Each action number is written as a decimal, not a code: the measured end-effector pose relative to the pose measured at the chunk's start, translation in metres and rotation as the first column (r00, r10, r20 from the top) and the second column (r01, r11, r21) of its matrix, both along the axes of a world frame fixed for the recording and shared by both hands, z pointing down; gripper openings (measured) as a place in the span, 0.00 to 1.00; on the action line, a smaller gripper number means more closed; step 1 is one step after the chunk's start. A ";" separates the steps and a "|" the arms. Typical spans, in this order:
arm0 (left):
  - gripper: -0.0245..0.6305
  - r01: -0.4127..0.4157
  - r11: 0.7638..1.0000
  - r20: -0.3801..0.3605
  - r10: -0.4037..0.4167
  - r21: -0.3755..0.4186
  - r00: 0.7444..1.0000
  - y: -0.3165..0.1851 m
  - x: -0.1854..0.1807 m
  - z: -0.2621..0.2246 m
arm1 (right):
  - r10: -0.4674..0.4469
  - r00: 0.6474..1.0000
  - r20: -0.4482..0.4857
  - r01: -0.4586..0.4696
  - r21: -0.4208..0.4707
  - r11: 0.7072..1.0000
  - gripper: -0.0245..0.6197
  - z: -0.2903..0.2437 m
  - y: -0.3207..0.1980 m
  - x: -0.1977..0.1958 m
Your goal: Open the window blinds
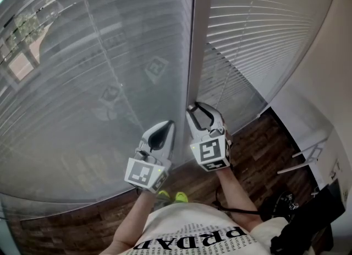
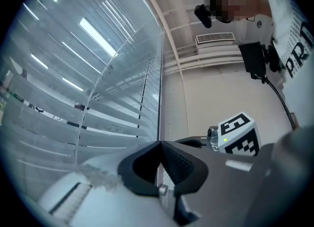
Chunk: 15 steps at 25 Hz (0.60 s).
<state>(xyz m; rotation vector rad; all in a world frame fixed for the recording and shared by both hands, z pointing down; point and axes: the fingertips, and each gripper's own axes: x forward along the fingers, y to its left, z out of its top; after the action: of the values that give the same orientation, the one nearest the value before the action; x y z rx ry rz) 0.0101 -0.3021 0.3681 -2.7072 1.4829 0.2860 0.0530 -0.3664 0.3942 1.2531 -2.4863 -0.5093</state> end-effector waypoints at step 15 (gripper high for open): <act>0.02 -0.003 1.000 0.010 0.003 -0.008 1.000 0.003 -0.002 0.007 | 0.033 0.924 0.381 0.038 -0.177 0.984 0.23 0.001 -0.005 0.009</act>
<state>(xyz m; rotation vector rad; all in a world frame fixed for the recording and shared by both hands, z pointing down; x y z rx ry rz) 0.0085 -0.2992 0.3747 -2.7131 1.4800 0.2674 0.0618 -0.3711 0.3948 1.3845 -2.7718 -0.0304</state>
